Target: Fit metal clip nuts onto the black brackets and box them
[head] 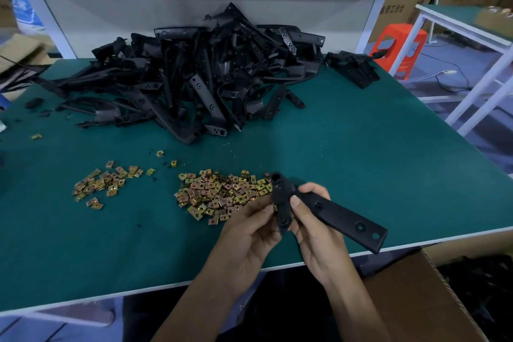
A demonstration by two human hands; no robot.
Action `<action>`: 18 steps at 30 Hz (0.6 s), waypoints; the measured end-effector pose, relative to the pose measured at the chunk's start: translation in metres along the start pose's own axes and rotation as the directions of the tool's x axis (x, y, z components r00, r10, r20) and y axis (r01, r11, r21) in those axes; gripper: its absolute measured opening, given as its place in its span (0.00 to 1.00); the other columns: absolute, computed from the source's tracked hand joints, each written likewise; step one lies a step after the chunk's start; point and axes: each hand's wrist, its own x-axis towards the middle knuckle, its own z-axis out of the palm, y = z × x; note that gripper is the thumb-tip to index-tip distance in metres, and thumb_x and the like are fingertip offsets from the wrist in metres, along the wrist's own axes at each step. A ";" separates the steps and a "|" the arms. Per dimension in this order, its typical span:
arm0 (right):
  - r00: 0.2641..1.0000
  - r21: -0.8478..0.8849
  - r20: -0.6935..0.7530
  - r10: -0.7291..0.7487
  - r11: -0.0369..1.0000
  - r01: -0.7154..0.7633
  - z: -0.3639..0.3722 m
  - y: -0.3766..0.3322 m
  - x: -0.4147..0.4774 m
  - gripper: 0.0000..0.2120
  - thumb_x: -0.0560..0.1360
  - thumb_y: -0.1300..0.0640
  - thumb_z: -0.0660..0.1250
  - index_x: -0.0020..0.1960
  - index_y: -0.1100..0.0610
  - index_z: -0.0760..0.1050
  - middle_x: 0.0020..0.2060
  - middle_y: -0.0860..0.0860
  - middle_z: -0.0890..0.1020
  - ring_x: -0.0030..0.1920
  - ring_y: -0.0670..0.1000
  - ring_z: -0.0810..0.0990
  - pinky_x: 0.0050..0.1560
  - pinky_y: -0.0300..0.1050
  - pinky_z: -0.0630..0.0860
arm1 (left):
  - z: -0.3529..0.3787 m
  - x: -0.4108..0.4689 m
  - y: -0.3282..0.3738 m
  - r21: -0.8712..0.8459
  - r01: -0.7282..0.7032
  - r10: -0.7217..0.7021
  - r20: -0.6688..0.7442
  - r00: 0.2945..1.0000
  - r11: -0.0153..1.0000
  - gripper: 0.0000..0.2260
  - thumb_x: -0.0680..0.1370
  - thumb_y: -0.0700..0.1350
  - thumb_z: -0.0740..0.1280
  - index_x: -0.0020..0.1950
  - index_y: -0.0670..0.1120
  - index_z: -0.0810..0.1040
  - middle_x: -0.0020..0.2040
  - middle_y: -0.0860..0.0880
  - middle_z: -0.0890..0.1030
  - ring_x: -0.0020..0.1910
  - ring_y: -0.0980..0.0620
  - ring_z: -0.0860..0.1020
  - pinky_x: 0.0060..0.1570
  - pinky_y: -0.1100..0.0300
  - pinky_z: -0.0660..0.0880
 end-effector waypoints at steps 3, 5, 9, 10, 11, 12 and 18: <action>1.000 0.057 -0.009 -0.005 0.998 0.006 -0.001 -0.002 0.000 0.11 0.72 0.54 0.75 0.52 0.49 0.77 0.47 0.52 0.83 0.45 0.48 0.82 0.43 0.41 0.81 | 0.002 0.000 -0.002 -0.085 0.029 -0.026 0.041 0.999 0.996 0.09 0.73 0.35 0.68 0.50 0.40 0.85 0.43 0.41 0.83 0.34 0.52 0.80 0.32 0.62 0.80; 1.000 0.055 -0.001 -0.008 0.998 0.008 -0.002 -0.003 -0.001 0.10 0.73 0.54 0.74 0.52 0.50 0.77 0.47 0.52 0.83 0.45 0.49 0.82 0.44 0.40 0.81 | 0.002 0.000 -0.004 -0.075 0.025 -0.024 0.018 1.000 0.997 0.10 0.73 0.36 0.69 0.53 0.40 0.82 0.43 0.41 0.83 0.35 0.53 0.80 0.32 0.62 0.80; 1.000 -0.014 0.003 -0.025 1.000 0.025 0.000 0.001 0.000 0.10 0.75 0.57 0.74 0.53 0.51 0.75 0.48 0.53 0.83 0.46 0.50 0.81 0.45 0.41 0.80 | -0.002 0.001 -0.003 -0.035 -0.004 0.002 -0.063 0.998 0.999 0.09 0.73 0.37 0.69 0.51 0.41 0.83 0.43 0.41 0.83 0.35 0.52 0.81 0.31 0.62 0.79; 0.999 -0.024 -0.003 -0.033 0.999 0.032 0.000 0.002 0.000 0.10 0.76 0.58 0.74 0.53 0.51 0.74 0.48 0.53 0.83 0.46 0.50 0.81 0.45 0.41 0.79 | -0.004 0.001 -0.003 -0.014 -0.012 0.011 -0.080 0.997 1.000 0.07 0.74 0.37 0.68 0.51 0.42 0.83 0.43 0.42 0.84 0.35 0.53 0.81 0.31 0.62 0.78; 0.999 -0.027 -0.011 -0.037 0.999 0.037 0.000 0.003 0.001 0.10 0.76 0.58 0.73 0.53 0.52 0.74 0.48 0.53 0.83 0.45 0.50 0.80 0.44 0.40 0.79 | -0.004 0.001 -0.003 -0.001 -0.020 0.019 -0.093 0.995 1.000 0.06 0.76 0.36 0.67 0.51 0.42 0.82 0.42 0.42 0.84 0.34 0.53 0.81 0.30 0.62 0.78; 0.999 -0.023 -0.019 -0.039 0.999 0.038 0.000 0.003 0.001 0.10 0.76 0.59 0.72 0.53 0.52 0.74 0.47 0.54 0.82 0.44 0.50 0.80 0.43 0.40 0.79 | -0.005 0.001 -0.004 -0.001 -0.025 0.025 -0.102 0.994 1.000 0.06 0.78 0.35 0.66 0.50 0.42 0.82 0.41 0.43 0.83 0.33 0.53 0.81 0.30 0.62 0.78; 0.998 -0.024 -0.036 -0.048 0.999 0.047 0.000 0.003 0.000 0.11 0.75 0.57 0.74 0.53 0.52 0.74 0.46 0.53 0.82 0.43 0.50 0.80 0.43 0.40 0.79 | -0.003 0.001 -0.004 0.046 -0.046 0.050 -0.095 0.994 0.998 0.06 0.80 0.33 0.64 0.51 0.41 0.79 0.40 0.44 0.84 0.33 0.54 0.81 0.31 0.63 0.78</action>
